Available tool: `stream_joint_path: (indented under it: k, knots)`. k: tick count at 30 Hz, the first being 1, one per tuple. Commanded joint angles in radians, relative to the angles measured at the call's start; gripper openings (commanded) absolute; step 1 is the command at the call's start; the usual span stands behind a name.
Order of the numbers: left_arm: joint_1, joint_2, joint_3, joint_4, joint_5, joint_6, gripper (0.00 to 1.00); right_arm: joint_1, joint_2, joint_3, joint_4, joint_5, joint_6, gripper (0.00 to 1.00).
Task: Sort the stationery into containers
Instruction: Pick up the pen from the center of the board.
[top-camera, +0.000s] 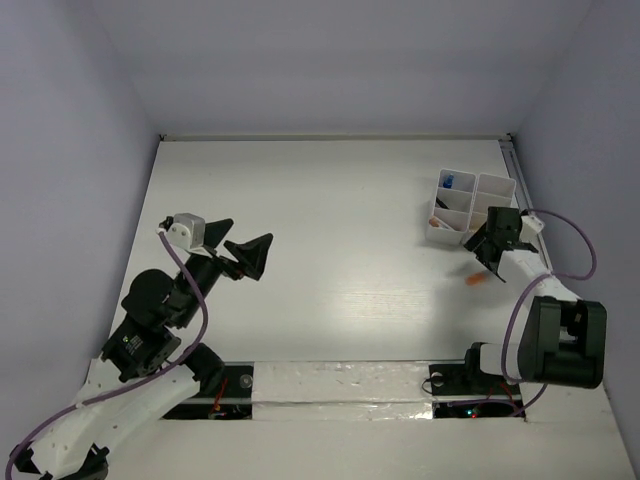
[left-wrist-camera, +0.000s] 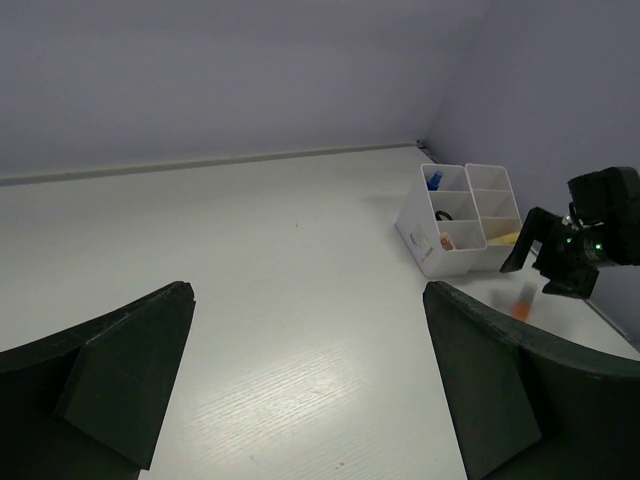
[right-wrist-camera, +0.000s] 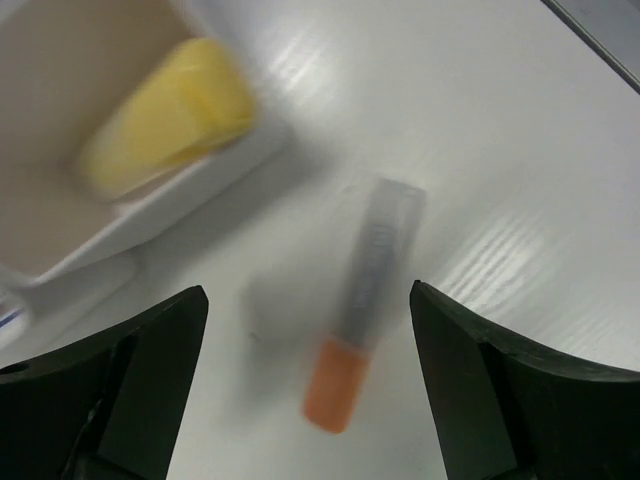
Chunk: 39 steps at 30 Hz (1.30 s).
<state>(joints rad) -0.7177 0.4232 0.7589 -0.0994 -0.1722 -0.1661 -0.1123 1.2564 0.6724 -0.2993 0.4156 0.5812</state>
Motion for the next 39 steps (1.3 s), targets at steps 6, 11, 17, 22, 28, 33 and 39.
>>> stream_joint_path:
  k: [6, 11, 17, 22, 28, 33, 39]
  knots:
    - [0.006, -0.064, -0.009, 0.055, 0.031, -0.003, 0.99, -0.167, 0.104, 0.044, -0.024, -0.018, 0.034, 0.86]
    - [0.006, -0.069, -0.012, 0.059, 0.060, -0.007, 0.99, -0.167, 0.178, 0.088, -0.028, -0.038, 0.022, 0.82]
    - [0.006, -0.081, -0.012, 0.059, 0.056, -0.004, 0.99, -0.177, 0.221, 0.118, -0.041, -0.043, 0.035, 0.72]
    - [0.006, -0.087, -0.013, 0.058, 0.051, -0.003, 0.99, -0.178, 0.239, 0.128, -0.057, -0.047, 0.037, 0.54]
    - [0.006, -0.089, -0.013, 0.056, 0.046, -0.004, 0.99, -0.178, 0.265, 0.133, -0.089, -0.060, 0.020, 0.36]
    - [0.006, -0.089, -0.013, 0.056, 0.042, -0.003, 0.99, -0.178, 0.207, 0.101, -0.074, -0.070, 0.026, 0.19]
    - [0.006, -0.075, -0.015, 0.056, 0.046, -0.004, 0.99, -0.178, 0.017, 0.044, -0.044, -0.147, 0.031, 0.10]
